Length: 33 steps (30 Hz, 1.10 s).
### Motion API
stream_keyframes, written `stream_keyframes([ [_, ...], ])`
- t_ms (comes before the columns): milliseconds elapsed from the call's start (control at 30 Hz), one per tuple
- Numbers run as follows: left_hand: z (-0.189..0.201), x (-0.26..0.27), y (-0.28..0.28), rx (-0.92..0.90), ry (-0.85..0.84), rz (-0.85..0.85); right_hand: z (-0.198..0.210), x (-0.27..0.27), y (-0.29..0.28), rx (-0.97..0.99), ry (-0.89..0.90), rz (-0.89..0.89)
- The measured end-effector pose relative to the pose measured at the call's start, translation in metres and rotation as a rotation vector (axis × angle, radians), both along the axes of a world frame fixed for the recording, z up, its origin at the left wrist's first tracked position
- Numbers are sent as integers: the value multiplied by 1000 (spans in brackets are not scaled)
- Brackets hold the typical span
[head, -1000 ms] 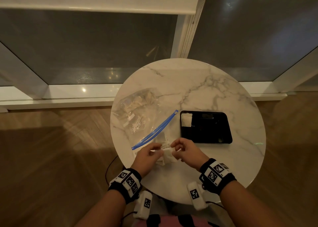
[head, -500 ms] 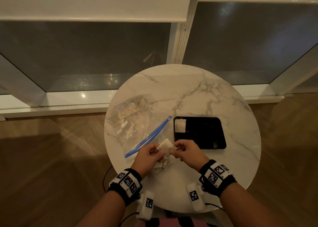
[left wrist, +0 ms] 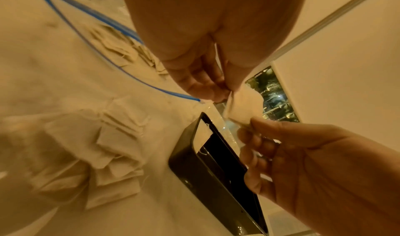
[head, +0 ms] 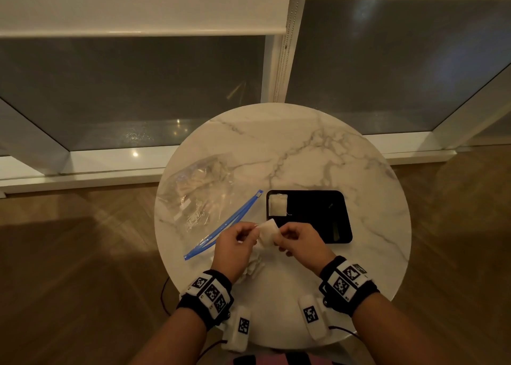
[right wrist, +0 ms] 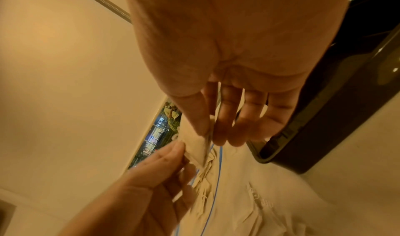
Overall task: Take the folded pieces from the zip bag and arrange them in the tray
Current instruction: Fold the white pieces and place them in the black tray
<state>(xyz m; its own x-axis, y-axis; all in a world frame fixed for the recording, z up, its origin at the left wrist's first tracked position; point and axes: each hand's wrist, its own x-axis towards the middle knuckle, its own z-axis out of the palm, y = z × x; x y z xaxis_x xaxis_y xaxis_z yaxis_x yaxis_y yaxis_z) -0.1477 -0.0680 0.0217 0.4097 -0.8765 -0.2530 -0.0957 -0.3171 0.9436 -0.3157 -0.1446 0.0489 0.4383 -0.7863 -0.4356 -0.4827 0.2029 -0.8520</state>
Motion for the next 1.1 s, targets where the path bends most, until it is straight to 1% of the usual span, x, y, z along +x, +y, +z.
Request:
stream_keyframes([
  [33,1,-2,-6,-14,-55,-18,0,-3,-2,5,7,19],
  [100,3,-5,-15,-25,-154,-117,-1,-7,-5,-20,-19,1],
  [167,3,-11,-23,-26,-203,-202,-4,-12,-10,-67,-26,-32],
  [200,2,-14,-27,-15,-213,-203,-6,-15,-14,-76,-13,-33],
  [267,-3,-19,-31,50,-233,-133,-11,-20,-21,-70,20,-30],
  [333,-14,-24,-35,182,-262,-42,-19,-26,-31,-62,61,-63],
  [400,-23,-32,-38,332,-254,-8,-28,-27,-43,-42,108,-98],
  [467,-32,-40,-41,408,-222,-6,-34,-25,-55,-7,143,-100],
  [567,-40,-46,-44,430,-272,-13,-44,-22,-72,-50,261,-34],
  [667,-44,-47,-44,438,-291,23,-52,-15,-84,-54,344,54],
  [800,-44,-50,-45,415,-246,118,-62,-1,-98,-69,435,133],
  [900,-45,-53,-46,422,-235,109,-68,6,-106,-86,467,143],
  [1000,-48,-55,-46,416,-271,102,-74,10,-110,-108,498,168],
  [1100,-50,-56,-48,404,-282,103,-78,11,-113,-111,524,155],
])
